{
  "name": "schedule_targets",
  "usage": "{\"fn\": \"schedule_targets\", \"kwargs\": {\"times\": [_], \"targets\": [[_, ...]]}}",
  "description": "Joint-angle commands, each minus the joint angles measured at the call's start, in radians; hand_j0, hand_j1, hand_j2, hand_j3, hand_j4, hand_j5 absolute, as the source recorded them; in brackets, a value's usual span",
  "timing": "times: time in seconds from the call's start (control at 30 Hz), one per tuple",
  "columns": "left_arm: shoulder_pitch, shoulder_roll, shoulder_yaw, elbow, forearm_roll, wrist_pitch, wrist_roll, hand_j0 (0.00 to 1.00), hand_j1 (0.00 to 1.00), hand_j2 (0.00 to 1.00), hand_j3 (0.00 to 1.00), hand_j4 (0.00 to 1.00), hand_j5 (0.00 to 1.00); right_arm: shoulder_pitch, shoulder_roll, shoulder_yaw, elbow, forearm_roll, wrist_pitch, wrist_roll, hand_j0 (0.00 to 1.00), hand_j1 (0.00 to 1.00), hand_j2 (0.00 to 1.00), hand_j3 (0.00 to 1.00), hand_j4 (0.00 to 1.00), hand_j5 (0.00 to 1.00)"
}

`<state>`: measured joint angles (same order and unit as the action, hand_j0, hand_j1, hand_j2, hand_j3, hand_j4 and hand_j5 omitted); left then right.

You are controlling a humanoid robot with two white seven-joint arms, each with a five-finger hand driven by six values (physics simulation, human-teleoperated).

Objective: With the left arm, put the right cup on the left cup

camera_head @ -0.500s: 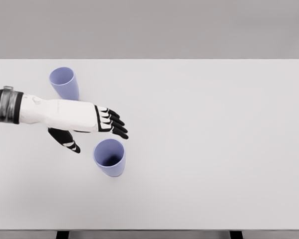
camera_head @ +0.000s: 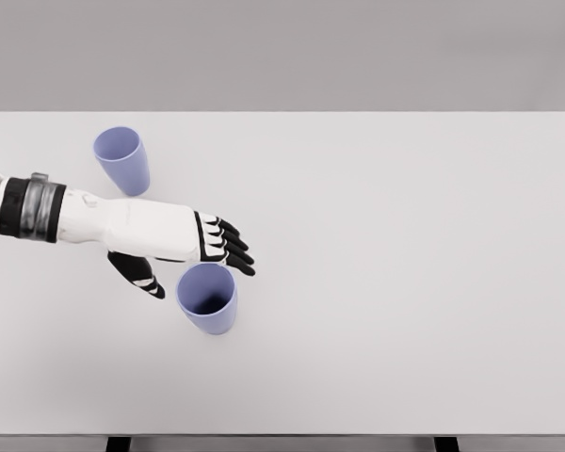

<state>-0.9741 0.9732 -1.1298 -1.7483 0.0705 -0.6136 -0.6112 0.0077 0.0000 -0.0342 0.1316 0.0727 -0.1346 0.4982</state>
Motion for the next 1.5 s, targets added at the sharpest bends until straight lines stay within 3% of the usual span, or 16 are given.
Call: {"fn": "schedule_targets", "kwargs": {"times": [0.0, 0.27, 0.37, 0.5, 1.03, 1.47], "targets": [[0.0, 0.001, -0.001, 0.001, -0.001, 0.003, 0.0, 1.0, 1.0, 1.0, 1.0, 1.0, 1.0, 0.0, 0.0, 0.0, 0.0, 0.001, 0.0, 0.0, 1.0, 1.0, 1.0, 1.0, 1.0, 1.0], [0.005, 0.002, -0.005, 0.004, -0.001, 0.003, 0.0, 1.0, 1.0, 1.0, 1.0, 1.0, 1.0, 0.0, 0.0, -0.001, 0.0, 0.001, 0.0, 0.0, 1.0, 1.0, 1.0, 1.0, 1.0, 1.0], [0.005, -0.001, -0.004, 0.052, -0.006, 0.003, 0.0, 1.0, 1.0, 1.0, 1.0, 1.0, 1.0, 0.0, 0.0, -0.001, 0.0, 0.001, 0.0, 0.0, 1.0, 1.0, 1.0, 1.0, 1.0, 1.0], [0.005, -0.011, -0.004, 0.052, -0.017, 0.003, 0.005, 1.0, 1.0, 1.0, 1.0, 1.0, 1.0, 0.0, 0.0, -0.001, 0.0, 0.001, 0.0, 0.0, 1.0, 1.0, 1.0, 1.0, 1.0, 1.0], [0.075, -0.056, 0.01, 0.065, -0.052, 0.003, 0.005, 1.0, 1.0, 1.0, 1.0, 1.0, 1.0, 0.0, 0.0, -0.001, 0.0, 0.001, 0.0, 0.0, 1.0, 1.0, 1.0, 1.0, 1.0, 1.0], [0.074, -0.061, 0.015, 0.096, -0.058, 0.003, 0.005, 1.0, 1.0, 1.0, 1.0, 1.0, 1.0, 0.0, 0.0, -0.001, 0.0, 0.001, 0.0, 0.0, 1.0, 1.0, 1.0, 1.0, 1.0, 1.0]]}}
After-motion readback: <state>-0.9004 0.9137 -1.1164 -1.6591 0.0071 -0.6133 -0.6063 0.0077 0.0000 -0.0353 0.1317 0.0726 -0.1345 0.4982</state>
